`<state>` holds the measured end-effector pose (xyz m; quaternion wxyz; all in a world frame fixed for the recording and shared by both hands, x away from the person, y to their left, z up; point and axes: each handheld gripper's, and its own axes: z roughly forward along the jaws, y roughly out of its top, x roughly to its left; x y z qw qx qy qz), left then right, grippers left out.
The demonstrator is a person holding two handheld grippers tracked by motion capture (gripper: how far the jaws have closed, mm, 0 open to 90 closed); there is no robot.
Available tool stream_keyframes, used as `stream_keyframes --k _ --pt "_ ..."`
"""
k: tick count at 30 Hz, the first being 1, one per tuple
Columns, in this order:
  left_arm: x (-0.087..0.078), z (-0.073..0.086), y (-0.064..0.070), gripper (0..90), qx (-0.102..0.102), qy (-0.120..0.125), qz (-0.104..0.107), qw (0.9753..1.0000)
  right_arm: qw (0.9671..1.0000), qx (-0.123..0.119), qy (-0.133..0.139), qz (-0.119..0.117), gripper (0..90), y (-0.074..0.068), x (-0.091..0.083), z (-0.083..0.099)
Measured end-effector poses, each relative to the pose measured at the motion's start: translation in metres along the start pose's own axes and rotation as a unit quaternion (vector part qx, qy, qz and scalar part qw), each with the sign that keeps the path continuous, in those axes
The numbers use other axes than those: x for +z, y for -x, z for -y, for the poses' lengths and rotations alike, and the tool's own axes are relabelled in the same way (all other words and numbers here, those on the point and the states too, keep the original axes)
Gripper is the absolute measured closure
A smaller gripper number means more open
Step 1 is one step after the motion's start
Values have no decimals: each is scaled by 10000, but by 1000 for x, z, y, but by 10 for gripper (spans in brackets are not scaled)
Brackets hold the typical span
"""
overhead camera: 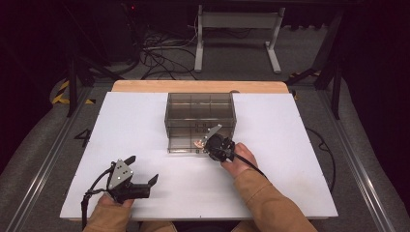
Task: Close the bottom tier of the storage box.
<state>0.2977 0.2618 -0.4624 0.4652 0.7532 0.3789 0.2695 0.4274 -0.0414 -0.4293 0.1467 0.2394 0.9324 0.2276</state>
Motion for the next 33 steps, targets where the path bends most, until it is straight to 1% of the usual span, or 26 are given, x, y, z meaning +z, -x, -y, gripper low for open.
stream_keyframes --k 7,11,15,22,30,33 --pt "0 0 0 8 0 -1 0 10000 9998 113 104 148 900 4 4 -1" --pt "0 0 0 8 -3 0 -5 10000 9993 182 156 275 900 6 7 -1" --pt "0 0 0 9 -2 -1 -4 10000 9989 283 232 296 899 9 9 -2" --pt "0 0 0 8 -3 -2 -5 10000 9982 356 359 335 900 11 11 -3" --pt "0 0 0 8 2 10 -8 10000 9964 513 504 446 899 14 14 -5" --pt "0 0 0 8 -8 19 -8 10000 9956 579 585 442 899 16 15 -5"
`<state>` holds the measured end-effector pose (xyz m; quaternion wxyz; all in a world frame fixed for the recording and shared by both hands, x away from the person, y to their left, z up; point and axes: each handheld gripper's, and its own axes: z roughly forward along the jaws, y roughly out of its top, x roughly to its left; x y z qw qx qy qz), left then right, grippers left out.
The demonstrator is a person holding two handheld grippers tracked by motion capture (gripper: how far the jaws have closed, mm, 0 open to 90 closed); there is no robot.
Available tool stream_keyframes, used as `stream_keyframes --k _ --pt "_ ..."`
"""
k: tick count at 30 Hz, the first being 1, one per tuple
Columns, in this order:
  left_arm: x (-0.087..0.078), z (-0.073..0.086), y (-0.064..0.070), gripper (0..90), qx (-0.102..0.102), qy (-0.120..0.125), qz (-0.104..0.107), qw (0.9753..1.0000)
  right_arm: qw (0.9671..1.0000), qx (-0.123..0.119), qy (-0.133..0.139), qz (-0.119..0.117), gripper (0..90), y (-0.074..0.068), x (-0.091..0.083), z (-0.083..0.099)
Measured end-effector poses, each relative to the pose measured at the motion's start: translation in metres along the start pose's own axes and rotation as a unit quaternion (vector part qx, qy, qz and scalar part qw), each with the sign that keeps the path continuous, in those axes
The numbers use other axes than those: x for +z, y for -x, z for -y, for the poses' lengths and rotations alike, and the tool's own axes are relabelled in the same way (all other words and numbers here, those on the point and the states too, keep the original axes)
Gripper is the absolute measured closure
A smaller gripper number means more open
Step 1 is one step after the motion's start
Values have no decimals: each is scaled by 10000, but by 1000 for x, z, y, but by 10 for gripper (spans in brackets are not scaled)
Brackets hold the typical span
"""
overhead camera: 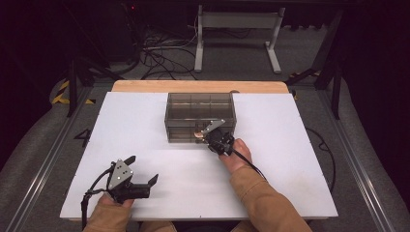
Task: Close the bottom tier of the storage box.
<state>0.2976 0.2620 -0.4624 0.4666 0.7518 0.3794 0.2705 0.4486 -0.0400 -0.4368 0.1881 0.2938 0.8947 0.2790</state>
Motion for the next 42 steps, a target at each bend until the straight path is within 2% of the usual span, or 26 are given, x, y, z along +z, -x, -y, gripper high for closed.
stream_keyframes --k 17,25,38,42 --pt "0 0 0 8 2 1 3 10000 9995 171 207 162 899 4 6 -3" --pt "0 0 0 9 -2 7 9 10000 9989 199 269 323 900 4 10 -5" --pt "0 0 0 8 -16 -8 9 10000 9987 257 286 329 900 4 10 -5" --pt "0 0 0 8 -15 -13 7 10000 9992 303 150 231 900 5 7 -3"
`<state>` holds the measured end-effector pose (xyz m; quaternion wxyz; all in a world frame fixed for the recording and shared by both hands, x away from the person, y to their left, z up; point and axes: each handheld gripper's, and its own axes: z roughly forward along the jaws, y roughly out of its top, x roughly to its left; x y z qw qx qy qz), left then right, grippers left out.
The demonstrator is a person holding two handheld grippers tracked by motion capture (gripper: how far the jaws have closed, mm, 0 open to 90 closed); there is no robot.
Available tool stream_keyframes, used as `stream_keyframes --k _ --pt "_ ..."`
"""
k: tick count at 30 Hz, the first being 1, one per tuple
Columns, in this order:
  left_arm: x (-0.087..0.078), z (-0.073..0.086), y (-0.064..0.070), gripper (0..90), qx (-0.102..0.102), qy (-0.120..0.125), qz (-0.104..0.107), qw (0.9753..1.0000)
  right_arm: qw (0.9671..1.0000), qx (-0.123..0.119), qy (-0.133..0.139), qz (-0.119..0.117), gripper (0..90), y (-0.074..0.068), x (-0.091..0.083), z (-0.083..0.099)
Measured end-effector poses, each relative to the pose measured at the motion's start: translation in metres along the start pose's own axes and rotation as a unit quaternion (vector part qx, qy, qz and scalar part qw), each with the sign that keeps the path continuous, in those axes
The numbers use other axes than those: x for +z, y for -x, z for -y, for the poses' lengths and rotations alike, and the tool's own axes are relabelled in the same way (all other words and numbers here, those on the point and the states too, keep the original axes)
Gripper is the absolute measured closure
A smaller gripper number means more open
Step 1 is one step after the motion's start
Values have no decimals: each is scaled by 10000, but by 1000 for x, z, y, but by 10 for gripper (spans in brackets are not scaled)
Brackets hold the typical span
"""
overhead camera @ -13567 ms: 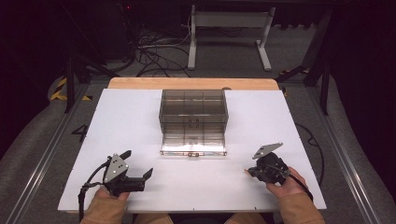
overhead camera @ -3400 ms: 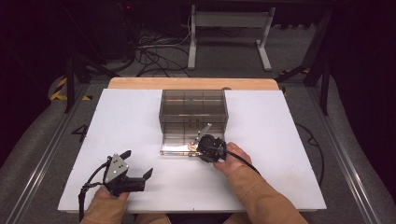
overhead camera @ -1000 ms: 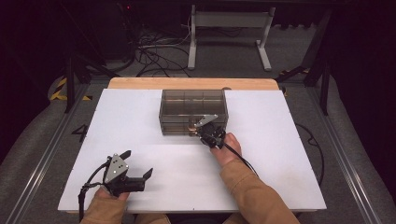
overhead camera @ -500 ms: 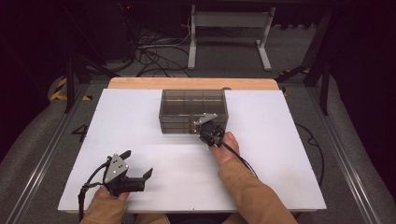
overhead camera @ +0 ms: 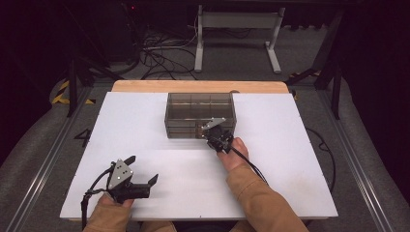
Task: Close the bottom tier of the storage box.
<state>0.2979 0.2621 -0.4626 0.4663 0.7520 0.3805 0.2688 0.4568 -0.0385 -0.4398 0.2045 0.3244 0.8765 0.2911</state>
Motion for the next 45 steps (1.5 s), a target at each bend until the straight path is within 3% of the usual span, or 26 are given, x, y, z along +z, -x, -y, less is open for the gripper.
stream_keyframes --k 8,23,31,36,40,45 --pt "0 0 -1 8 34 -48 20 10000 9996 -20 251 -131 890 1 -26 6" --pt "1 -1 -1 8 15 -88 31 10000 9973 -187 565 -438 815 3 -59 12" --pt "1 -1 -1 8 6 -85 37 10000 9927 -74 926 -770 561 11 -80 22" --pt "1 -1 -1 9 9 -69 23 10000 9905 -81 1121 -795 423 12 -93 29" --pt "1 -1 -1 8 6 -64 17 10000 9877 11 1196 -1005 255 18 -100 35" --pt "1 -1 -1 8 8 -69 19 10000 9820 -26 1427 -1238 102 25 -109 45"
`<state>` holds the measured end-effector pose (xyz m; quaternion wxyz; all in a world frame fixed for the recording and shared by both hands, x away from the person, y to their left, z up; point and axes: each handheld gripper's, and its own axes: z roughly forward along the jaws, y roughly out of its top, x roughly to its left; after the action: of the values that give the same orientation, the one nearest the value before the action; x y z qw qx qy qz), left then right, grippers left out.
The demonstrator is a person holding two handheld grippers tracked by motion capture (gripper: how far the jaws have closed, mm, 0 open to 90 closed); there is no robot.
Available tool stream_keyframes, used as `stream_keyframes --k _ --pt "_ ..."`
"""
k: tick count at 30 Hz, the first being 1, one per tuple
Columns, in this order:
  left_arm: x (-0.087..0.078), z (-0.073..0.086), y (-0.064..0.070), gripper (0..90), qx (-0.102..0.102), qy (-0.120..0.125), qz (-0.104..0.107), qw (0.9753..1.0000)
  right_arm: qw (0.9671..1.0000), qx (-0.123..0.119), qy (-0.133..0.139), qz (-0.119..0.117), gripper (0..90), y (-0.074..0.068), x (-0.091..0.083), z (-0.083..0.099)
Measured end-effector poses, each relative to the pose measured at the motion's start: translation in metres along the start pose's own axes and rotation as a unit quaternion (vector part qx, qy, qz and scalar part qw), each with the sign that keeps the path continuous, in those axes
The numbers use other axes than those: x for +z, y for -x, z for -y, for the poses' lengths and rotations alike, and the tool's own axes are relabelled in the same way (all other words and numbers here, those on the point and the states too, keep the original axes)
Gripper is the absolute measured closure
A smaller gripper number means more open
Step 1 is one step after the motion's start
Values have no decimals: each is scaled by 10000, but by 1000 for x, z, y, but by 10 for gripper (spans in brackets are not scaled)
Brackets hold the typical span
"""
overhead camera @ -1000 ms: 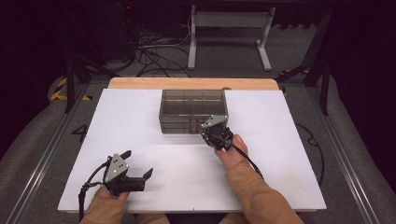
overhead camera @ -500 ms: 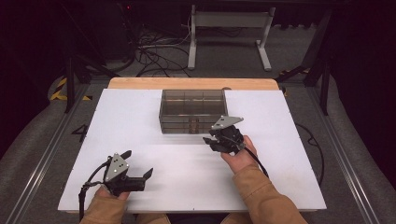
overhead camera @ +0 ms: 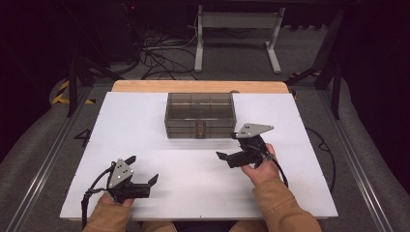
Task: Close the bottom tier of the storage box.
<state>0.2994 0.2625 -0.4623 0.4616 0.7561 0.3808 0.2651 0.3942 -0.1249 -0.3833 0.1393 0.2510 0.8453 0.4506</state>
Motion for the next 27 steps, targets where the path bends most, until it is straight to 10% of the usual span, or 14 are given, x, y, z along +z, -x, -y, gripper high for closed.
stream_keyframes --k 27 --pt "0 0 0 8 -2 14 -4 10000 9978 96 650 3 0 15 -45 59"
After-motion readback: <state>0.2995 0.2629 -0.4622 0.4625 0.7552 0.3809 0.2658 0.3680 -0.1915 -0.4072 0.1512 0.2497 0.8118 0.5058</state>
